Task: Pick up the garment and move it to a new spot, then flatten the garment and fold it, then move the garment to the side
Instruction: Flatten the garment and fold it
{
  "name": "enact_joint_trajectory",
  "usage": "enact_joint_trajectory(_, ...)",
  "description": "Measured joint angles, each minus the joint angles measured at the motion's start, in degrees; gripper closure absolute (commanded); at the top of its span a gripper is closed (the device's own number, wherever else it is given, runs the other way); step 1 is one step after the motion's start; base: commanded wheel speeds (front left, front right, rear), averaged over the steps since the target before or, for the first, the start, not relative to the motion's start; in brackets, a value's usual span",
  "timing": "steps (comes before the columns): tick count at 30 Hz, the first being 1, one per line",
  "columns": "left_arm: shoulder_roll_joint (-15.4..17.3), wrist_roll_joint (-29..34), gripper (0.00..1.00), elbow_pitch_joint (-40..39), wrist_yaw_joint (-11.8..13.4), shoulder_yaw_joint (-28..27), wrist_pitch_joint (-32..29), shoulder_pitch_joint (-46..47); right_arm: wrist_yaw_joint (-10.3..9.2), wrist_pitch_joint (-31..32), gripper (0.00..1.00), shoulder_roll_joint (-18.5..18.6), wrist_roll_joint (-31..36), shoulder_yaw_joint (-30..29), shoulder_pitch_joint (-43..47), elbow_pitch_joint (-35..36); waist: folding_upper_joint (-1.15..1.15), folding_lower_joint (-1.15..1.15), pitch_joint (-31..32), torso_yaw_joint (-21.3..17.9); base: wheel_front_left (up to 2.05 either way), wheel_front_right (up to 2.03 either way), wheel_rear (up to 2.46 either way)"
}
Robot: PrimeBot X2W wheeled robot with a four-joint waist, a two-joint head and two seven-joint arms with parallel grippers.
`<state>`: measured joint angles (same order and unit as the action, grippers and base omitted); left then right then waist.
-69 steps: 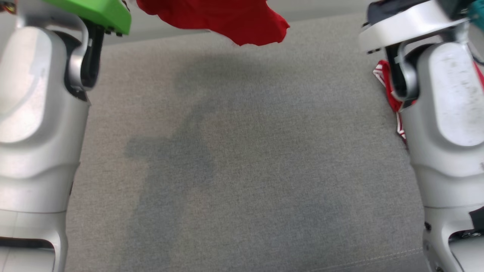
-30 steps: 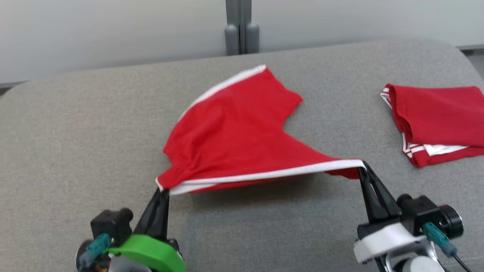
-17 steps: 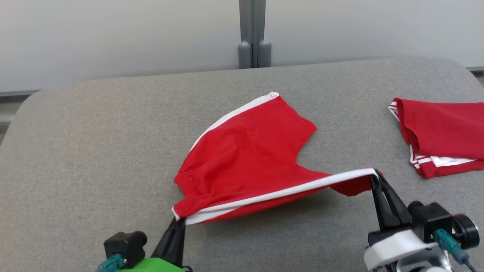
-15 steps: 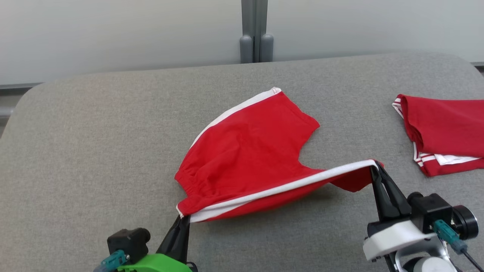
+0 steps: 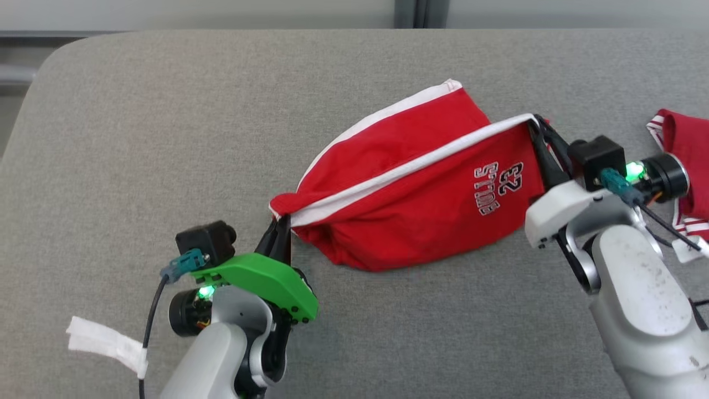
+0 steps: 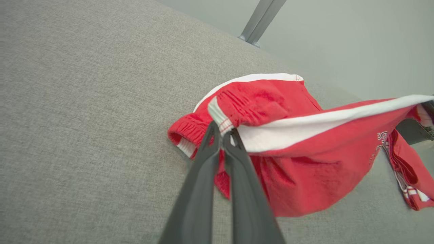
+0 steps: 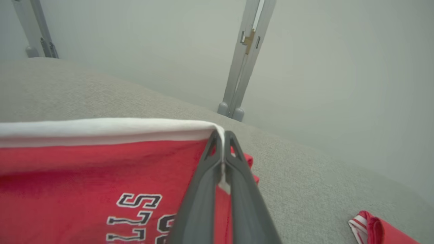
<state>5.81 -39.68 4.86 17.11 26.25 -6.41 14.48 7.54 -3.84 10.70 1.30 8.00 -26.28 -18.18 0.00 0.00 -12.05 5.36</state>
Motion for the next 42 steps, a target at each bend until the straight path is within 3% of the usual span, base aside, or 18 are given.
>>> enact_joint_trajectory(3,-1.4,-0.9,1.00,4.4,-0.1,0.0,0.2,4.3,0.00,0.1,1.00,0.9,-0.9,3.1,-8.1,-7.7,0.00,0.00,-2.5,1.8,0.00,0.00,0.00)
enact_joint_trajectory(12,-2.7,-4.8,1.00,11.3,0.6,1.2,0.4,10.3,0.00,-1.4,1.00,2.3,-3.9,9.8,-21.0,-23.3,0.00,0.00,-6.6,5.3,0.00,0.00,0.00)
enact_joint_trajectory(13,-2.8,-5.3,0.79,11.7,0.9,1.4,0.6,10.8,0.00,-1.8,1.00,2.4,-4.4,10.4,-22.1,-24.9,0.00,0.00,-6.9,5.6,0.00,0.00,0.00)
enact_joint_trajectory(14,-2.8,-5.6,0.49,12.0,1.1,1.7,1.1,11.2,0.00,-2.2,1.00,2.4,-4.8,10.9,-23.2,-26.5,0.00,0.00,-7.2,6.0,0.00,0.00,0.00)
enact_joint_trajectory(15,-2.8,-5.6,0.00,12.1,1.1,2.0,1.4,11.5,0.00,-2.4,0.84,2.6,-4.8,11.8,-24.0,-27.7,0.00,0.00,-7.3,6.3,0.00,0.00,0.00)
enact_joint_trajectory(16,-2.8,-5.7,0.00,12.2,1.2,2.5,1.7,11.8,0.00,-2.9,0.54,2.8,-4.8,13.0,-25.0,-29.1,0.00,0.00,-7.6,6.6,0.00,0.00,0.00)
enact_joint_trajectory(17,-2.8,-5.7,0.00,12.1,1.3,2.8,2.1,12.0,0.00,-3.3,0.00,2.9,-5.1,13.5,-25.8,-30.2,0.00,0.00,-7.7,6.9,0.00,0.00,0.00)
enact_joint_trajectory(25,-2.3,-5.1,0.00,8.2,0.8,4.3,6.0,11.5,0.00,-7.6,0.00,4.6,-6.2,15.6,-31.1,-38.9,0.00,0.00,-8.3,9.0,0.00,0.00,0.00)
enact_joint_trajectory(33,2.0,-2.2,0.00,2.8,0.8,3.1,11.6,8.2,0.00,-9.4,0.00,5.5,-9.4,15.7,-33.8,-43.7,0.00,0.00,-7.5,9.4,0.00,0.00,0.00)
enact_joint_trajectory(42,6.0,-1.4,0.00,-0.3,3.0,-1.4,15.7,5.6,0.00,-2.4,0.00,7.1,-18.2,20.9,-32.0,-46.3,0.00,0.00,-5.6,9.0,0.00,0.00,0.00)
